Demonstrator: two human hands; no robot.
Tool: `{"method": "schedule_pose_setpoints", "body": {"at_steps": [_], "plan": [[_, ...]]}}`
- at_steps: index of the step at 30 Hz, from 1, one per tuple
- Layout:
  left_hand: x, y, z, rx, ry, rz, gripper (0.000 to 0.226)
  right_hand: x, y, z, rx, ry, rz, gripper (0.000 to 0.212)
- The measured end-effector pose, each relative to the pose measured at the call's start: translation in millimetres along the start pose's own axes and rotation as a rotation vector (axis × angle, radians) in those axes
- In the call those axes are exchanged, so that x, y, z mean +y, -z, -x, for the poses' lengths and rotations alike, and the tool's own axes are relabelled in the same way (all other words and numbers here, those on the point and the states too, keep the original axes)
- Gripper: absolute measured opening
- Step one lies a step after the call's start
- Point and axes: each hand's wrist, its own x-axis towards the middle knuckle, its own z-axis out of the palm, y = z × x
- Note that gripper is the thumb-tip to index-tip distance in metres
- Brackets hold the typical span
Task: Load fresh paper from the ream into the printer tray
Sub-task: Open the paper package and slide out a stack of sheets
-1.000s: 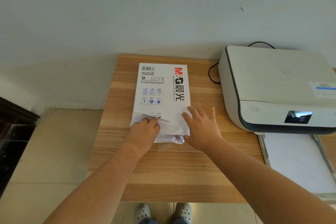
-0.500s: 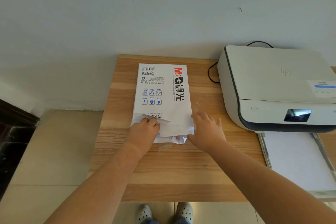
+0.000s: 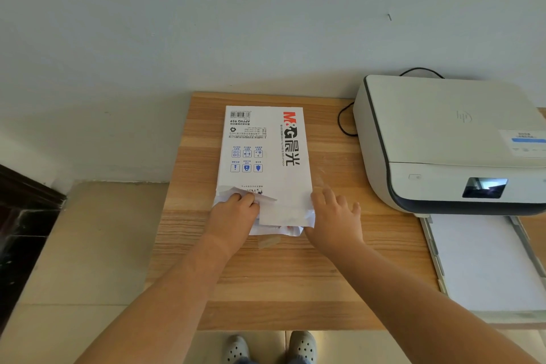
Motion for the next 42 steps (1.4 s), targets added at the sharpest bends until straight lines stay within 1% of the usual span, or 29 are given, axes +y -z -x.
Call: {"method": "schedule_pose_setpoints", "body": {"at_steps": [2, 7, 12, 17, 21, 24, 27, 29, 33, 42], "plan": [[0, 0, 0, -0.001, 0.0, 0.003, 0.043, 4, 0, 0, 0.004, -0.024, -0.006, 0.072], [1, 2, 1, 0.001, 0.005, 0.003, 0.045, 16, 5, -2, 0.023, -0.026, -0.053, 0.067], [1, 1, 1, 0.009, 0.007, 0.005, 0.046, 23, 9, -10, -0.006, 0.007, -0.074, 0.082], [1, 0, 0, 0.01, 0.016, 0.005, 0.045, 21, 9, -11, 0.006, 0.056, -0.049, 0.087], [1, -1, 1, 0.0, 0.013, -0.019, 0.045, 14, 8, -10, 0.038, 0.124, -0.019, 0.077], [2, -2, 1, -0.002, 0.015, -0.033, 0.045, 8, 13, -11, 0.089, 0.153, -0.046, 0.071], [2, -3, 2, -0.003, 0.01, -0.048, 0.047, 6, 18, -14, 0.103, 0.157, -0.075, 0.067], [3, -5, 3, -0.003, -0.004, -0.064, 0.048, 8, 19, -15, 0.093, 0.141, -0.097, 0.066], [7, -10, 2, 0.015, -0.023, -0.106, 0.041, 10, 14, -13, 0.071, 0.113, -0.122, 0.065], [15, -14, -1, 0.096, -0.028, -0.109, 0.036, 20, 3, -8, 0.046, 0.173, -0.019, 0.07]]}}
